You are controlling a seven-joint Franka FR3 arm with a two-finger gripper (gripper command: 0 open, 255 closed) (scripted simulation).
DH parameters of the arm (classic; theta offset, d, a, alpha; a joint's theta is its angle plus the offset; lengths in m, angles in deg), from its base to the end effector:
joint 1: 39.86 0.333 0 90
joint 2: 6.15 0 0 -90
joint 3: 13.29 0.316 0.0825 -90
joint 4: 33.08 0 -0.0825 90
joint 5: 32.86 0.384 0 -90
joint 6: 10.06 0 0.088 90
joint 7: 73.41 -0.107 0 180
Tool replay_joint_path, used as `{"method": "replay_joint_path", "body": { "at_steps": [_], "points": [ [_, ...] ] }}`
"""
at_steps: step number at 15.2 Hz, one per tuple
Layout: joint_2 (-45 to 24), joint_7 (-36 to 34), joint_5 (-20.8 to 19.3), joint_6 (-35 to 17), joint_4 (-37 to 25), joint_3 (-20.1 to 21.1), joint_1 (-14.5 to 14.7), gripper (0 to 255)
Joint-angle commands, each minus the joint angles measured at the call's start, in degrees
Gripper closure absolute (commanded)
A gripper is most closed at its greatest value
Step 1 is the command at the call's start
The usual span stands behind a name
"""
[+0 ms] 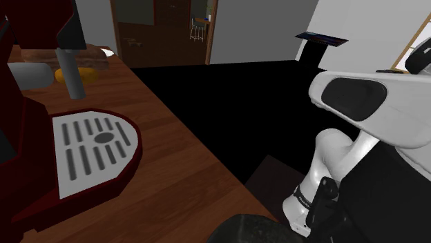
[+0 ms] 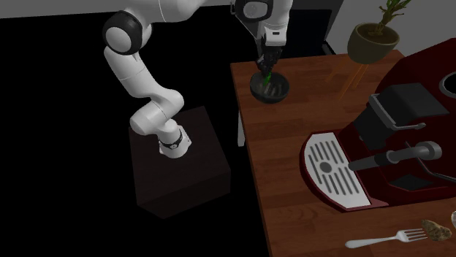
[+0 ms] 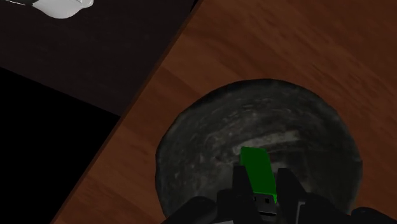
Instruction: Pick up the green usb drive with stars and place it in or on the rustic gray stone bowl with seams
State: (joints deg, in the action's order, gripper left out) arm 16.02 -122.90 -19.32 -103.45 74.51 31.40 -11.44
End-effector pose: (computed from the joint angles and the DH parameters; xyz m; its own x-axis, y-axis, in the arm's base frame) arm 0.0569 0.4765 0.6142 0.9318 0.3598 0.0473 0.3604 -0.9328 -0.0056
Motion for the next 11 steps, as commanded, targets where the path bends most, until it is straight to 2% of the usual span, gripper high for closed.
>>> {"method": "replay_joint_path", "body": {
  "at_steps": [1, 6, 11],
  "points": [
    [0.3, 0.2, 0.3, -1.6, 1.9, 0.1, 0.2, 255],
    [0.9, 0.5, 0.9, -5.0, 5.8, 0.5, 0.5, 255],
    [0.9, 0.5, 0.8, -5.0, 5.8, 0.5, 0.6, 255]
  ]
}}
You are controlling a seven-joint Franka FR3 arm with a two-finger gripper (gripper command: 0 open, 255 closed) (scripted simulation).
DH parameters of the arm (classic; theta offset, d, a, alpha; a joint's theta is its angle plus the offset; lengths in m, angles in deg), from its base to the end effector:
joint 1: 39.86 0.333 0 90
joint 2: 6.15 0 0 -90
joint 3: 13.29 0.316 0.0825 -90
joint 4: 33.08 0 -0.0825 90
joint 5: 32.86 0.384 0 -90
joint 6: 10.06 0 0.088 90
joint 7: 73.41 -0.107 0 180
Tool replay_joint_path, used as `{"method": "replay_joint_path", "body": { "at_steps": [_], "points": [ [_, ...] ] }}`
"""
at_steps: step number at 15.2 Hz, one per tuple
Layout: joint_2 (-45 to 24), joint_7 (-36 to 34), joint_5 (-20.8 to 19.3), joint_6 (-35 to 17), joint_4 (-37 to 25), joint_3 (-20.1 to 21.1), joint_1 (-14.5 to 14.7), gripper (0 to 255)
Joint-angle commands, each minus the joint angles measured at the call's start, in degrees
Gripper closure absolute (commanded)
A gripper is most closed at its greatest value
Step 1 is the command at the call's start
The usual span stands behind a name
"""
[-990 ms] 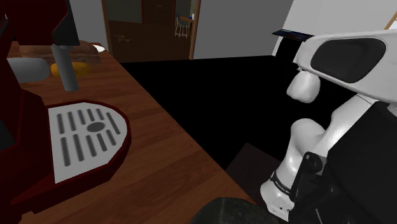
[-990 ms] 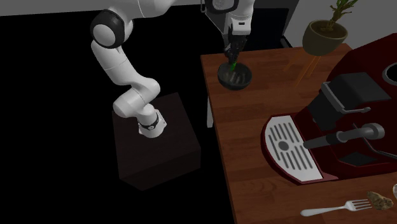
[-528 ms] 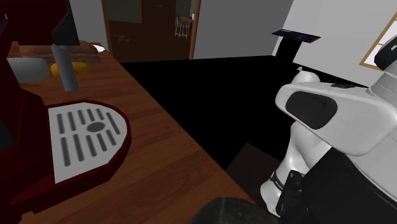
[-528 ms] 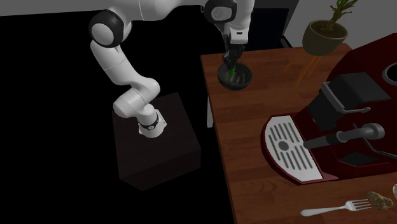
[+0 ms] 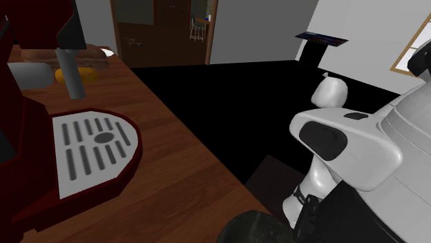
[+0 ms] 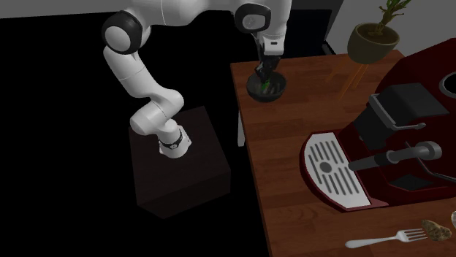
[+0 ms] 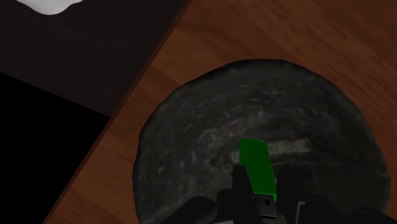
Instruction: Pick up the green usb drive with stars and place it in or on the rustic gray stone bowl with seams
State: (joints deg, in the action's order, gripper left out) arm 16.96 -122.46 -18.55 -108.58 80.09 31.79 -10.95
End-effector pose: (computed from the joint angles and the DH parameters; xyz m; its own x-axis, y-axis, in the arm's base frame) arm 0.0579 0.4769 0.5809 0.9324 0.3577 0.0523 0.3587 -0.9334 -0.0093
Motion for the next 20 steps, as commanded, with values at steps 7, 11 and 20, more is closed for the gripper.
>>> {"method": "replay_joint_path", "body": {
  "at_steps": [7, 11, 20],
  "points": [
    [-0.1, 0.0, 0.1, 0.1, 0.2, 0.1, 0.1, 0],
    [-0.9, -0.6, -0.8, 5.7, -6.2, -0.5, -0.4, 0],
    [-1.3, -0.8, -1.1, 7.2, -8.0, -0.5, -0.6, 0]
  ]
}}
